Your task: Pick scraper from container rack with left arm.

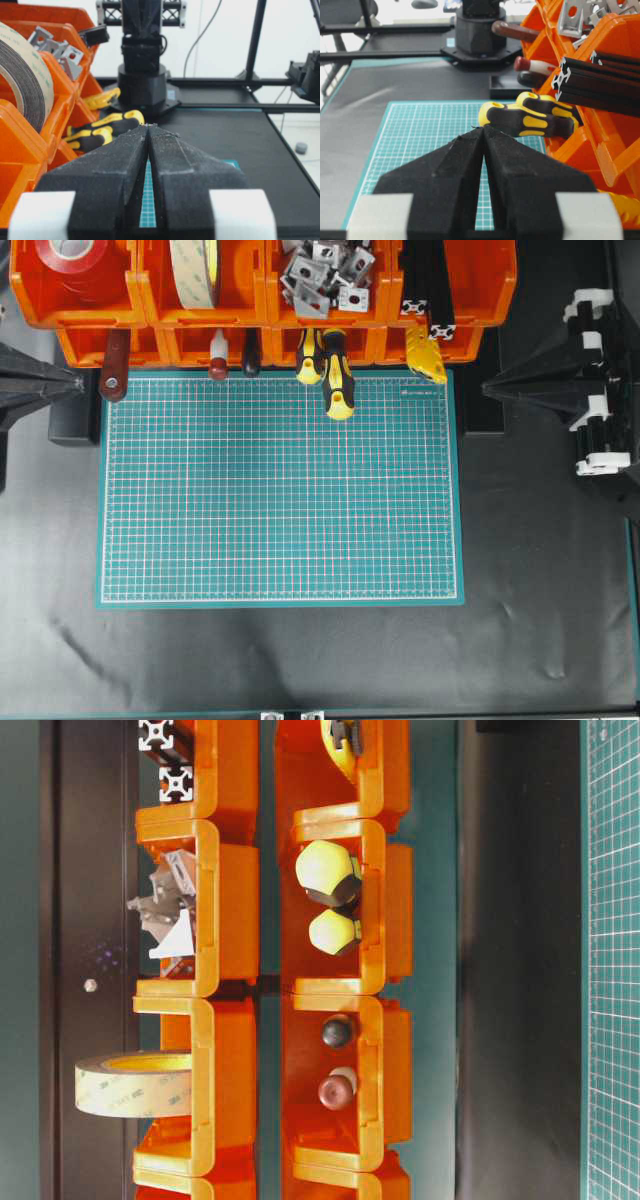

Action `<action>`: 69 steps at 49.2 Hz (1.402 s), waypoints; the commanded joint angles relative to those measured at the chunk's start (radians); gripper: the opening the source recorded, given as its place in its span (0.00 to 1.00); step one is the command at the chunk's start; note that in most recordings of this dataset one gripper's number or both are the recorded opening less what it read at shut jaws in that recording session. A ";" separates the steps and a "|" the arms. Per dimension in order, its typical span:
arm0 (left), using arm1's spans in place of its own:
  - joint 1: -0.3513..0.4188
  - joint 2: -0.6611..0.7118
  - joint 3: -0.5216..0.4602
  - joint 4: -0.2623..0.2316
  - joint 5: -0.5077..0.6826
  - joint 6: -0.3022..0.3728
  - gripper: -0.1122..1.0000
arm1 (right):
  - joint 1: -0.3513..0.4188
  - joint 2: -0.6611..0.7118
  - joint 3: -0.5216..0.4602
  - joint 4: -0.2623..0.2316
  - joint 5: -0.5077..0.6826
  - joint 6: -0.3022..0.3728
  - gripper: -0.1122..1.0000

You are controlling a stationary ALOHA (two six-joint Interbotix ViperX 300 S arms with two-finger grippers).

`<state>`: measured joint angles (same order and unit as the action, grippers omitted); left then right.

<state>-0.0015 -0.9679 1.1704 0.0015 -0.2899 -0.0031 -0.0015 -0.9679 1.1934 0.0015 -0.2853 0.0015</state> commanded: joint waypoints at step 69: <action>-0.707 0.572 -0.632 0.983 1.763 -0.752 0.10 | 0.041 0.002 -0.058 0.084 0.020 0.126 0.11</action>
<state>-0.7072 -0.4065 0.5231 0.9710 1.4742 -0.7348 0.0368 -0.9695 1.1689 0.0828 -0.2669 0.1258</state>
